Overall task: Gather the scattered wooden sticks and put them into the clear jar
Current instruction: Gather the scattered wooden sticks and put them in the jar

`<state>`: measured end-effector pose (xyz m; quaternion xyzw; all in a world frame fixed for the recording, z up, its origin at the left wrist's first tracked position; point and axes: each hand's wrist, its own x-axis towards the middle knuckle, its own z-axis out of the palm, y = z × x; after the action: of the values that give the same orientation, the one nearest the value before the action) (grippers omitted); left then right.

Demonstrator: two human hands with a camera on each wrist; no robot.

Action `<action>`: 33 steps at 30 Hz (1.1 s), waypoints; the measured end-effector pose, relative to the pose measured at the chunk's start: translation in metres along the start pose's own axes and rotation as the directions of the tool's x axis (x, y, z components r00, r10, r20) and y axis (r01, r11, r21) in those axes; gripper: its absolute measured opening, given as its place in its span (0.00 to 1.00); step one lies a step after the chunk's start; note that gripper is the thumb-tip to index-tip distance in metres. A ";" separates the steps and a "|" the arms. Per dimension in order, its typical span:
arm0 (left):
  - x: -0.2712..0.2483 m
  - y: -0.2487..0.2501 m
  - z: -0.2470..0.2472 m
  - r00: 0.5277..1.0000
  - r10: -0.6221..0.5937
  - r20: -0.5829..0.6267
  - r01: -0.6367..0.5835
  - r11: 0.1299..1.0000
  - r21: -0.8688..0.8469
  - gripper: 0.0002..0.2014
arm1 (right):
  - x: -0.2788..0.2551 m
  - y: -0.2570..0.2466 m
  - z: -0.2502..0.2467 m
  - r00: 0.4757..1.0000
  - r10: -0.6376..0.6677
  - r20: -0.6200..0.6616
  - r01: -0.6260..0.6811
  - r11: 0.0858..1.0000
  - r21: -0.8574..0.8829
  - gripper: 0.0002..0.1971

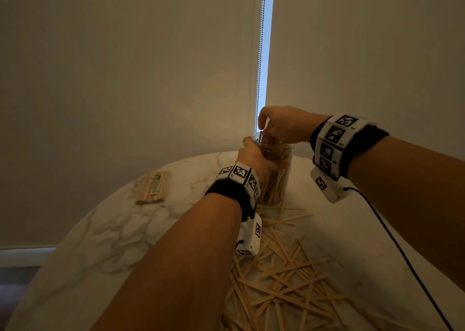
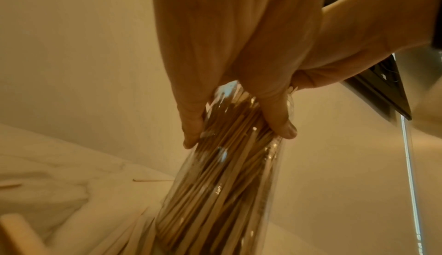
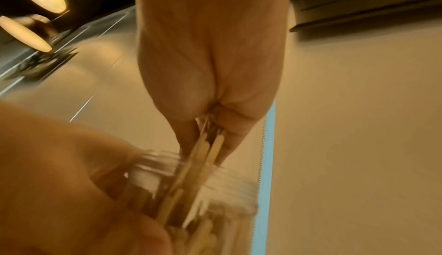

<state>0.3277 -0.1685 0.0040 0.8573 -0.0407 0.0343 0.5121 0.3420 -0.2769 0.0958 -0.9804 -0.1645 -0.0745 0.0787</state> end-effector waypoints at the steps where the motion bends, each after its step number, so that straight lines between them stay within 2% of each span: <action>1: 0.000 0.000 0.000 1.000 0.003 -0.003 -0.003 1.000 0.006 0.46 | 0.001 0.001 0.002 0.999 -0.015 -0.048 0.014 1.000 -0.023 0.08; 3: -0.001 0.000 0.000 1.000 0.011 -0.014 -0.010 1.000 0.027 0.47 | 0.002 0.000 0.007 0.999 -0.036 -0.040 0.033 0.996 -0.079 0.08; 6: 0.000 -0.001 0.001 1.000 0.004 -0.010 -0.003 0.999 0.037 0.46 | 0.004 -0.009 0.010 0.994 -0.030 0.104 0.041 0.994 -0.106 0.12; 8: 0.002 -0.002 0.001 1.000 0.003 -0.010 -0.003 0.999 0.040 0.46 | 0.003 -0.010 0.006 0.989 -0.005 0.145 0.015 0.998 -0.066 0.13; 11: 0.004 -0.004 0.002 1.000 0.014 -0.016 -0.013 1.000 0.025 0.49 | -0.001 0.000 -0.002 1.000 0.022 -0.020 -0.021 0.999 0.028 0.10; 13: 0.005 -0.005 0.002 1.000 0.017 -0.023 -0.017 1.000 0.025 0.50 | -0.005 0.004 -0.005 0.999 0.001 -0.041 0.000 1.000 0.012 0.06; 14: 0.006 -0.006 0.002 1.000 0.015 -0.025 -0.014 0.999 0.029 0.49 | -0.006 0.004 -0.005 1.000 -0.015 0.006 0.015 1.000 -0.007 0.09; 17: 0.008 -0.008 0.004 1.000 0.014 -0.026 -0.014 1.000 0.025 0.50 | -0.015 -0.001 -0.011 0.986 0.022 0.167 -0.022 1.000 -0.006 0.25; 18: 0.008 -0.008 0.004 0.999 0.023 -0.025 -0.023 1.000 0.011 0.51 | -0.018 -0.001 -0.016 0.978 0.027 0.207 -0.028 1.000 0.000 0.26; 21: 0.006 -0.009 0.002 0.999 0.031 -0.019 -0.031 1.000 0.001 0.51 | -0.024 0.005 -0.030 0.964 0.021 0.266 -0.029 0.999 0.028 0.13; 26: 0.005 -0.009 0.002 0.999 0.041 -0.028 -0.041 0.999 0.013 0.52 | -0.016 0.019 -0.020 0.998 0.040 0.058 -0.054 0.965 0.258 0.06; 29: 0.005 -0.010 0.002 0.999 0.032 -0.016 -0.032 0.999 -0.014 0.53 | -0.009 0.020 -0.005 0.989 0.086 -0.123 -0.039 0.939 0.340 0.03; 31: 0.005 -0.010 0.002 0.999 0.038 -0.014 -0.038 0.999 0.001 0.53 | -0.006 0.016 0.003 0.987 0.074 -0.144 -0.034 0.964 0.262 0.02; 33: 0.005 -0.009 0.002 0.999 0.038 -0.013 -0.038 0.999 0.026 0.52 | -0.004 0.008 0.009 0.997 0.015 -0.076 -0.012 0.999 0.034 0.06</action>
<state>0.3333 -0.1658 -0.0042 0.8627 -0.0531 0.0503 0.5005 0.3419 -0.2837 0.0856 -0.9764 -0.1561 -0.1087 0.1020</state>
